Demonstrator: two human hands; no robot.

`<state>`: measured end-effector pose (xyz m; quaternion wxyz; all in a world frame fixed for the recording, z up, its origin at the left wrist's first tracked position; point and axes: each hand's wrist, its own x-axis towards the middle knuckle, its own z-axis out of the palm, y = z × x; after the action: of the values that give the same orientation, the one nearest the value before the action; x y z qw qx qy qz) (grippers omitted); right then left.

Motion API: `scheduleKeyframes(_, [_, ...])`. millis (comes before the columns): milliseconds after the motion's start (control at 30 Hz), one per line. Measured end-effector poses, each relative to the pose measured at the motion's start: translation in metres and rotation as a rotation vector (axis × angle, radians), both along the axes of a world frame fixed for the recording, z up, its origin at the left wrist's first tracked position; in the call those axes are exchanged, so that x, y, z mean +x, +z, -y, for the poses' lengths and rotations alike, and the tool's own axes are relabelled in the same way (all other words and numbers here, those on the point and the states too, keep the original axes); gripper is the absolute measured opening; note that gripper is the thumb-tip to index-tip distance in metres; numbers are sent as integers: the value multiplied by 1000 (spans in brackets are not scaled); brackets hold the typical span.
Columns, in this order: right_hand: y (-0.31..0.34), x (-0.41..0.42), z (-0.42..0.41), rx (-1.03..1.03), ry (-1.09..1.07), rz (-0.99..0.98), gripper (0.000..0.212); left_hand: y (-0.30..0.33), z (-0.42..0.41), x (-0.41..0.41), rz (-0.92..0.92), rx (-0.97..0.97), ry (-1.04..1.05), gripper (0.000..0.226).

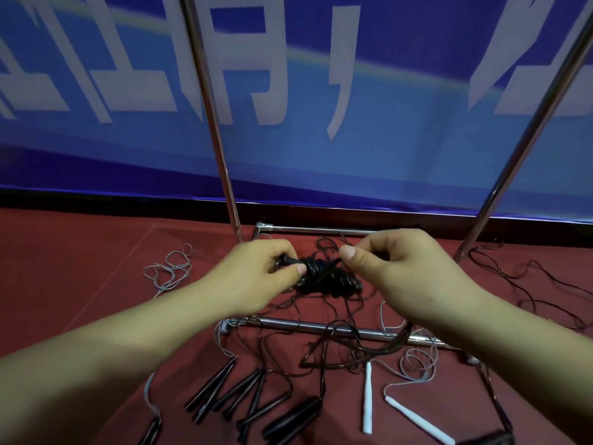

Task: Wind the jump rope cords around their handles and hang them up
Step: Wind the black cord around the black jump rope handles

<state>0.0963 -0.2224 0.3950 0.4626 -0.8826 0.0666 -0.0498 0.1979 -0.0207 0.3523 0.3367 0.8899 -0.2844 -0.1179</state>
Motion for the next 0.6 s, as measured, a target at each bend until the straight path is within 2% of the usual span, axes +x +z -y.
scheduleKeyframes(67, [1, 0, 2, -58, 7, 32, 30, 0, 6, -9, -29, 13, -114, 11])
scheduleKeyframes(167, [0, 3, 9, -316, 15, 92, 25, 4, 13, -22, -53, 16, -241, 12])
scheduleKeyframes(267, [1, 7, 19, -497, -1, 112, 31, 11, 18, -33, -60, 2, -318, 16])
scheduleKeyframes(467, [8, 17, 44, -522, -63, 18, 73, 21, 20, -43, -71, -27, -364, 11])
scheduleKeyframes(533, [10, 18, 50, -534, -43, 12, 76, 25, 21, -46, -87, -47, -379, 11])
scheduleKeyframes(600, [9, 17, 58, -543, 35, 5, 69, 29, 21, -49, -89, -38, -403, 11])
